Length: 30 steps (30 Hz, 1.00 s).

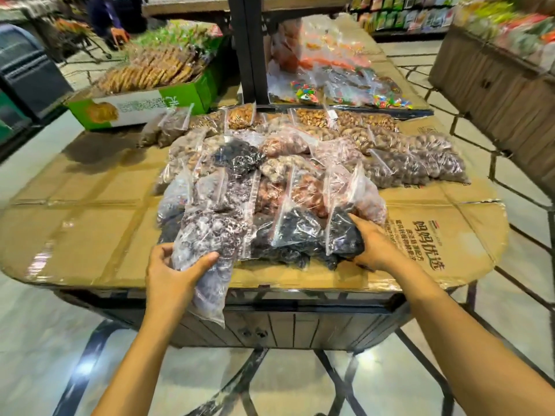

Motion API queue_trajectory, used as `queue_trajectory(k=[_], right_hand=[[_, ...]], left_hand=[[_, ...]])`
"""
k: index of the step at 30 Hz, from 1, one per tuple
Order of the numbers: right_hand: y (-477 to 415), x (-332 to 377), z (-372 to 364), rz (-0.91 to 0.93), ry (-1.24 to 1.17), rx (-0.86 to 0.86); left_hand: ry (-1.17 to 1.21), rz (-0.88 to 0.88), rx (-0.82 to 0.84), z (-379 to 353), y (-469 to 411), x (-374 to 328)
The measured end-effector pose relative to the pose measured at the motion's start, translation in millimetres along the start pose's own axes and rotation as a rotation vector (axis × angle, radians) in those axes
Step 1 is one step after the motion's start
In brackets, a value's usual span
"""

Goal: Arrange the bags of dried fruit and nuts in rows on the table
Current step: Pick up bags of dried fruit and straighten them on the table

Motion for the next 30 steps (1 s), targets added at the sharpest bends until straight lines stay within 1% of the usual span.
queue_trajectory(k=[2, 3, 4, 6, 7, 8, 13, 16, 18, 21, 23, 26, 28, 30], right_hand=[[9.9, 13.8, -3.3, -0.117, 0.093, -0.037], [20.1, 27.4, -3.3, -0.197, 0.118, -0.089], [31.6, 45.1, -3.5, -0.243, 0.08, -0.179], [58.6, 93.1, -11.5, -0.201, -0.139, -0.393], [71.3, 120.6, -19.1, -0.148, -0.241, -0.449], [82.0, 147.6, -29.2, -0.107, -0.319, -0.451], [109.5, 271.0, -86.7, -0.023, -0.69, -0.129], [114.5, 322.9, -116.5, -0.002, -0.759, 0.111], [113.0, 348.3, -125.2, 0.019, -0.748, 0.192], [102.0, 372.6, -129.4, -0.02, -0.823, 0.25], [93.4, 384.1, -134.5, -0.057, -0.864, 0.306], [69.9, 393.2, -144.8, -0.061, -0.868, 0.365], [52.8, 401.3, -147.6, -0.092, -0.949, 0.329], [40.5, 406.6, -152.7, -0.156, -1.052, 0.212]], left_hand=[[0.015, 0.002, 0.046, 22.1, -9.3, 9.4], [0.01, -0.004, 0.072, 34.2, -13.8, 13.0], [0.003, -0.009, 0.094, 47.4, -18.8, 17.2], [0.014, -0.017, 0.134, 76.1, -27.2, 27.1], [0.019, -0.025, 0.16, 90.7, -32.0, 32.8], [0.01, -0.026, 0.185, 106.1, -37.3, 40.4], [-0.08, -0.026, 0.321, 161.2, -68.0, 72.8], [-0.077, -0.035, 0.408, 174.4, -82.4, 81.2], [-0.038, -0.062, 0.491, 176.4, -95.2, 84.2], [0.028, -0.099, 0.641, 171.3, -119.2, 89.2], [0.022, -0.152, 0.73, 165.1, -136.9, 93.4], [-0.042, -0.249, 0.869, 156.1, -164.5, 103.3], [-0.11, -0.318, 0.914, 154.6, -186.3, 108.9], [-0.26, -0.429, 0.877, 157.5, -206.5, 115.9]])
Point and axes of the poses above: each hand's wrist, its own y-axis away from the middle knuckle, its own z-axis out of the back of the hand, x = y × z, the point moved 2 cm from there along -y, towards the middle knuckle, and after that the axes turned 7 degrees about -z, right-handed, at the moved point
